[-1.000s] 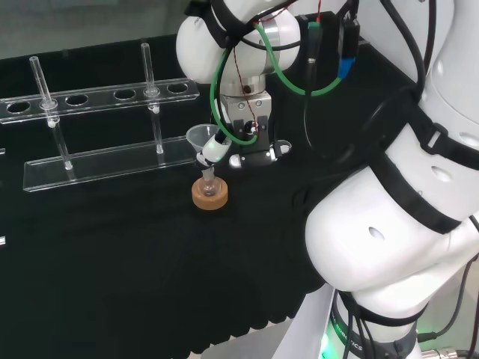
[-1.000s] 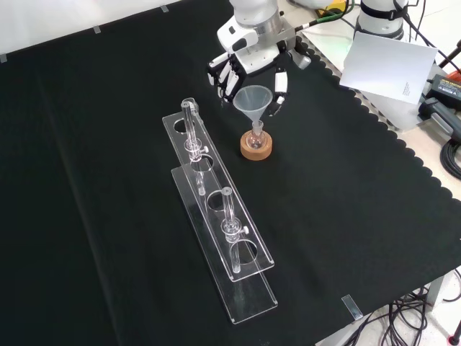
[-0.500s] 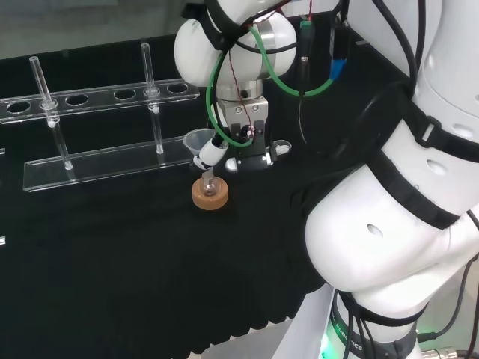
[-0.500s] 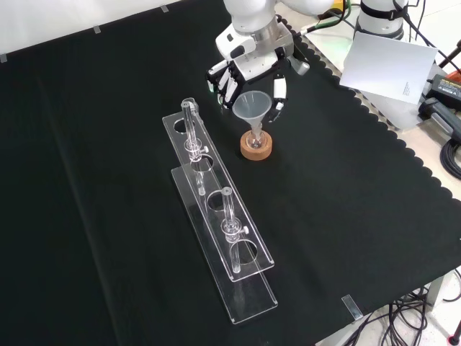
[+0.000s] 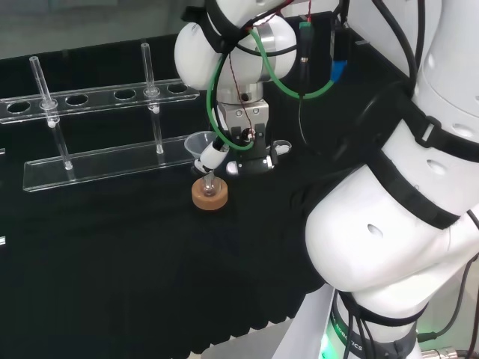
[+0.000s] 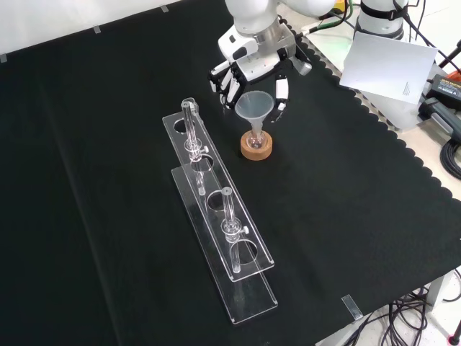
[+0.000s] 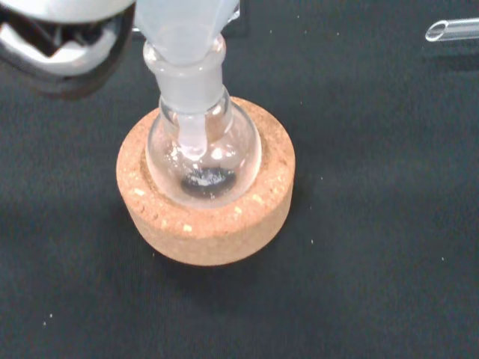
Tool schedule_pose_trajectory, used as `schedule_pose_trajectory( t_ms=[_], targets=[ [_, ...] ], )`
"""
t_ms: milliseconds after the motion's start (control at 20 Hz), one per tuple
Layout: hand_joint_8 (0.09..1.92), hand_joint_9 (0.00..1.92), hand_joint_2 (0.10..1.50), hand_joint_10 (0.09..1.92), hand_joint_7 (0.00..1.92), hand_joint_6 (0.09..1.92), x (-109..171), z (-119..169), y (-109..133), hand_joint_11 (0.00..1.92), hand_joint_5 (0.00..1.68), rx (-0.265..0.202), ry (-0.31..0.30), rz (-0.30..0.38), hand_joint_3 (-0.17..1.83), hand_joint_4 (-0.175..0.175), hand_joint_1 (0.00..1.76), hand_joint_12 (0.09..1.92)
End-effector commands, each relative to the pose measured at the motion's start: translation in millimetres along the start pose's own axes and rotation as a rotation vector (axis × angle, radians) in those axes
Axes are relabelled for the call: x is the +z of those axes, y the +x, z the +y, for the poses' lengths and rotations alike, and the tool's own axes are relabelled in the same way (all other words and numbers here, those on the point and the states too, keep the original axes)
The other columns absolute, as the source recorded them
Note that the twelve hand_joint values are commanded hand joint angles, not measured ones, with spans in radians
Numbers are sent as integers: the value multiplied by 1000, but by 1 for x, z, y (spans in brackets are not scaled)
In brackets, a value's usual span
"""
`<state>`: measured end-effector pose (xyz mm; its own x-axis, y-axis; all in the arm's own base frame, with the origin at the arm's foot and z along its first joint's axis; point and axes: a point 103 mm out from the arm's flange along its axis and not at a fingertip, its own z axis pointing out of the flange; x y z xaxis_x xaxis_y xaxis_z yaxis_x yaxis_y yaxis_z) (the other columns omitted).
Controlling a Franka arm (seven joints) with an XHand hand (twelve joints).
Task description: Place the funnel on the round-bottom flask.
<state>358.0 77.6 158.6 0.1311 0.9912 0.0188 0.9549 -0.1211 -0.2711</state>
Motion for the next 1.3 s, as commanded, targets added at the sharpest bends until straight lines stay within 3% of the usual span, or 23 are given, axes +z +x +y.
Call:
schedule_pose_trajectory(
  t_ms=[50,200,950,1300],
  targets=[
    [502,656,505,432,1092,227,2,-5,-2,0,829,2,4,2,729,58,860,1231],
    [502,655,506,432,1091,228,-4,-8,-14,0,828,5,4,5,729,57,857,1229],
    [502,653,507,434,1090,234,2,-4,12,0,822,-15,0,10,730,56,852,1218],
    [502,652,507,435,1089,235,-3,-10,-4,0,817,-13,4,7,729,55,849,1214]
  ],
)
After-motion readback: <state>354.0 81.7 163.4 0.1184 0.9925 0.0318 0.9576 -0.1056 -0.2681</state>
